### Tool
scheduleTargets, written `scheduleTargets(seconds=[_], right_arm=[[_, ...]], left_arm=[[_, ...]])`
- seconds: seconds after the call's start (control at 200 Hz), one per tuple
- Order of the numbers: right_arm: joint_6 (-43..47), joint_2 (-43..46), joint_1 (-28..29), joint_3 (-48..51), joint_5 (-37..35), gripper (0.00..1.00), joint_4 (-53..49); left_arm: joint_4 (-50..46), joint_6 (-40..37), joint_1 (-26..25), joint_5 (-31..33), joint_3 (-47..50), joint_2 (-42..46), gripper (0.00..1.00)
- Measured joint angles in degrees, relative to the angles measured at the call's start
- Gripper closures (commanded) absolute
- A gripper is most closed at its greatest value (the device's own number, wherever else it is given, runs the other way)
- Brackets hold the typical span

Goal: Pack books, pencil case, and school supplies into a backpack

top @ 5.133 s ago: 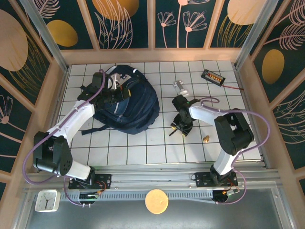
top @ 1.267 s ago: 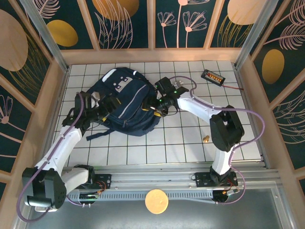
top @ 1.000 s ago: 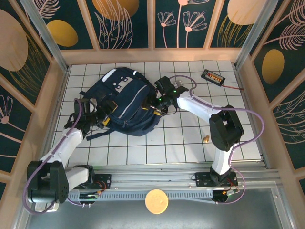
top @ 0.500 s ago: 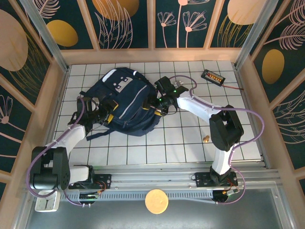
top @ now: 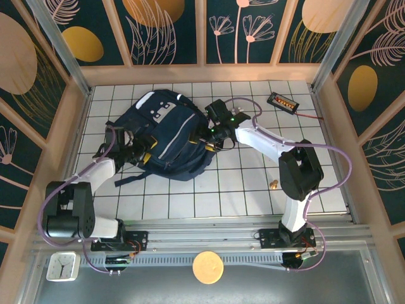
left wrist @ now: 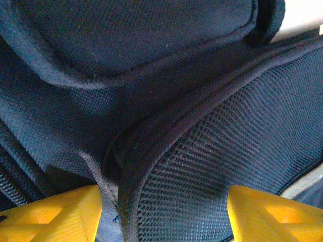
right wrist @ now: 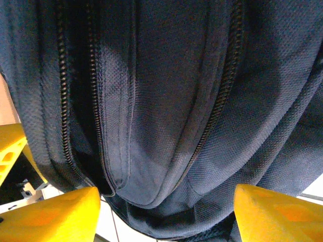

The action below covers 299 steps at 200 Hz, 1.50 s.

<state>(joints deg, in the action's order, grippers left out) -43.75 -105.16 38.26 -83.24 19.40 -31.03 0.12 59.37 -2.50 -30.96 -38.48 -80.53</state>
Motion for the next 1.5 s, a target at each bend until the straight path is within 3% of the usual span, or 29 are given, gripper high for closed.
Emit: scheduleTargets(seconds=[0.16,0.345,0.47,0.706,0.961,1.316,1.496], right_arm=[[0.48,0.13,0.11,0.00,-1.33,0.29,-1.31],[1.75,1.46,0.94,0.00,-2.73,0.29,-2.10],[3.50,2.32,2.51,-0.02,-3.76,0.29,-1.97],[6.84,2.89,6.67,-2.99,-6.14,0.31,-2.40],[7.85,0.55,9.86,-13.27,-12.28,0.35,-4.81],[7.87,-7.93,18.56,-23.23,-31.06,0.35,-18.93],[7.85,-12.13,21.33,-30.86,-36.00,0.35,-24.20]], left_arm=[[-0.26,0.13,0.00,0.07,-1.33,-2.97,0.53],[0.59,1.09,0.22,-0.33,-1.51,-5.53,0.87],[4.48,3.32,0.37,-1.49,-1.22,-5.99,1.00],[15.41,14.53,-0.28,-2.86,3.21,-4.07,1.00],[23.47,28.48,-5.42,-0.68,5.53,0.83,1.00],[23.12,32.28,-5.77,1.31,5.03,3.78,1.00],[22.80,32.52,-5.95,1.64,4.94,4.17,1.00]])
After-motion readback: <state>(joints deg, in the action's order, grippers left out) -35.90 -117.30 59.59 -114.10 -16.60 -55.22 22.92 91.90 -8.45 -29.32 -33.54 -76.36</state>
